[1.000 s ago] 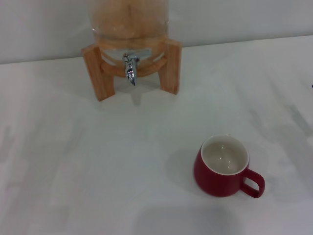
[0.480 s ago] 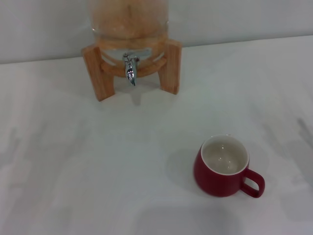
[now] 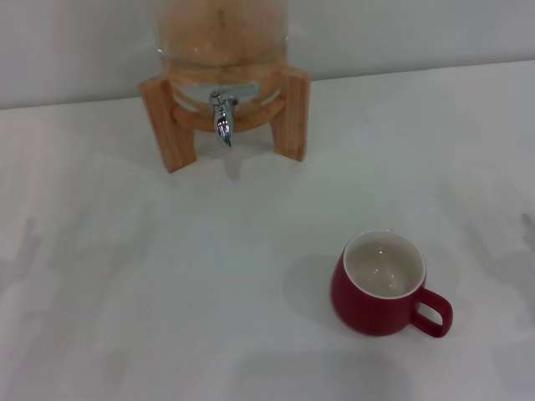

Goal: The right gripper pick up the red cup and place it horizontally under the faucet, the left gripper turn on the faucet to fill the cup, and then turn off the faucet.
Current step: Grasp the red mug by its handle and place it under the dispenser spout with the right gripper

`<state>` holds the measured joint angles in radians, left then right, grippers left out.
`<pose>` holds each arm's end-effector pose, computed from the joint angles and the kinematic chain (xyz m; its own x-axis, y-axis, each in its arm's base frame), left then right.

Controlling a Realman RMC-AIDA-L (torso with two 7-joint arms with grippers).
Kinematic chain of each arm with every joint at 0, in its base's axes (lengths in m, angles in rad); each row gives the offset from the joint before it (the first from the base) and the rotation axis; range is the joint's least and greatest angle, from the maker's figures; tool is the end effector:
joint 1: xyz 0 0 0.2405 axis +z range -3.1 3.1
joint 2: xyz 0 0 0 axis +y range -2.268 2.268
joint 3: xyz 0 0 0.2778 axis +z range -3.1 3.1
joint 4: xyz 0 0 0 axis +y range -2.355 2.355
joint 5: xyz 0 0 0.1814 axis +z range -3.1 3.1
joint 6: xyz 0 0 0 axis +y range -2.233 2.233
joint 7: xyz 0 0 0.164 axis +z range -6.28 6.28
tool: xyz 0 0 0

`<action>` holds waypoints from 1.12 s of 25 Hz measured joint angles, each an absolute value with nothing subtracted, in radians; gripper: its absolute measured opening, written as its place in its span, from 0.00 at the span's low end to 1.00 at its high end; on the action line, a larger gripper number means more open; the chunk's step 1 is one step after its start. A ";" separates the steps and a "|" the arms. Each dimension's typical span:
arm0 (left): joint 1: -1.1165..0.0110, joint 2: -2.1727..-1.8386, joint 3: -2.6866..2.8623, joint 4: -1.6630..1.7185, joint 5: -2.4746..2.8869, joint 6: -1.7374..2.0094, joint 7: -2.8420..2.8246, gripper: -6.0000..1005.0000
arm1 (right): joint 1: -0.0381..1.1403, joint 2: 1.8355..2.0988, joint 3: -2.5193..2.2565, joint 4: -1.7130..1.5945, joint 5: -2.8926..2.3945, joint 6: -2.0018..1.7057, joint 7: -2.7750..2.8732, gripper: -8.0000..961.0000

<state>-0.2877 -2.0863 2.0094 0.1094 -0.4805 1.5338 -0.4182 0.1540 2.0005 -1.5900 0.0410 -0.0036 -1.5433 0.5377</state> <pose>-0.3218 0.2845 0.0182 0.5100 -0.2267 0.8298 0.8012 -0.2258 -0.5542 0.3970 0.2196 0.0413 0.5702 0.0172 -0.8213 -0.8153 -0.1109 -0.5683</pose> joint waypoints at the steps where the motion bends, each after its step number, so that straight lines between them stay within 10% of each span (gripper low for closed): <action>1: -0.287 -2.086 2.009 0.109 -0.478 1.534 -0.418 0.86 | 0.151 2.000 -1.594 0.044 -0.004 -1.550 0.538 0.89; 28: -0.270 -2.086 2.023 0.100 -0.461 1.528 -0.391 0.86 | 0.160 1.997 -1.759 0.099 -0.099 -1.669 0.574 0.88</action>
